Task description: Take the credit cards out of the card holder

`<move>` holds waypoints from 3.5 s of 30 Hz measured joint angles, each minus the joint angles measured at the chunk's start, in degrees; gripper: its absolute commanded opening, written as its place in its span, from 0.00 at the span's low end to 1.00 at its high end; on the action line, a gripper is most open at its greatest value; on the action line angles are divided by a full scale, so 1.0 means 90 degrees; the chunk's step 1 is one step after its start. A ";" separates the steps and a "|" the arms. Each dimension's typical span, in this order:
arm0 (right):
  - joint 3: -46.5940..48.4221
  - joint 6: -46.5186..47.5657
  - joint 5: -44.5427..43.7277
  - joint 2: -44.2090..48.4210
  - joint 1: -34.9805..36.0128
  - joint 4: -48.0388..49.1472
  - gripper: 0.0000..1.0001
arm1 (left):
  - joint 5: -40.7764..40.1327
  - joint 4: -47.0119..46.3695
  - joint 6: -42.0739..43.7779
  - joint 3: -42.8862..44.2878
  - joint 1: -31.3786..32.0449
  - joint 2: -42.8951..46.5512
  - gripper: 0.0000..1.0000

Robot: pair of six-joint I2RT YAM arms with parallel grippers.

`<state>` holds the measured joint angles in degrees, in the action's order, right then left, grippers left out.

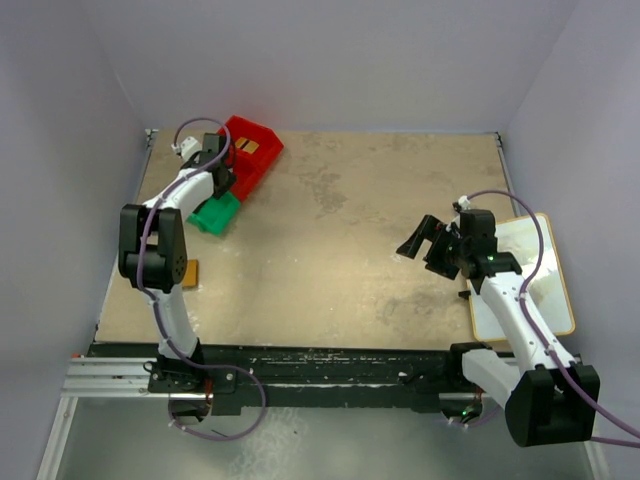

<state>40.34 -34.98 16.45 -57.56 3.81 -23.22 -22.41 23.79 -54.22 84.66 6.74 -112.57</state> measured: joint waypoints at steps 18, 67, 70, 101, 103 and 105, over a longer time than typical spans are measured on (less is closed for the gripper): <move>-0.0163 -0.0049 0.0002 -0.0012 0.0000 0.0095 1.00 | 0.0712 -0.0279 0.0554 -0.0782 0.0510 0.0590 0.09; -0.0364 0.0078 0.0187 -0.0374 0.0000 0.0471 1.00 | -0.1583 0.1061 0.1600 -0.2016 0.1273 0.3978 0.92; -0.0335 0.0131 0.0287 -0.0529 0.0000 0.0515 1.00 | -0.1683 0.1372 0.1617 -0.2701 -0.0153 0.4109 0.92; -0.0053 0.0551 0.0355 -0.0920 -0.0002 0.0663 1.00 | -0.0971 0.2093 -0.0342 -0.3325 -0.0199 0.1897 0.58; -0.0053 0.0551 0.0355 -0.0920 -0.0002 0.0663 1.00 | -0.0964 0.2035 -0.0352 -0.3558 0.0386 0.2084 0.55; -0.0053 0.0551 0.0355 -0.0920 0.0000 0.0663 1.00 | -0.0986 0.1974 -0.0350 -0.3801 0.0945 0.2278 0.54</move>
<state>39.86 -30.02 19.64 -65.84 3.81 -17.26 -31.29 41.56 -57.36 50.46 15.25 -92.07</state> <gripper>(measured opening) 0.997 0.569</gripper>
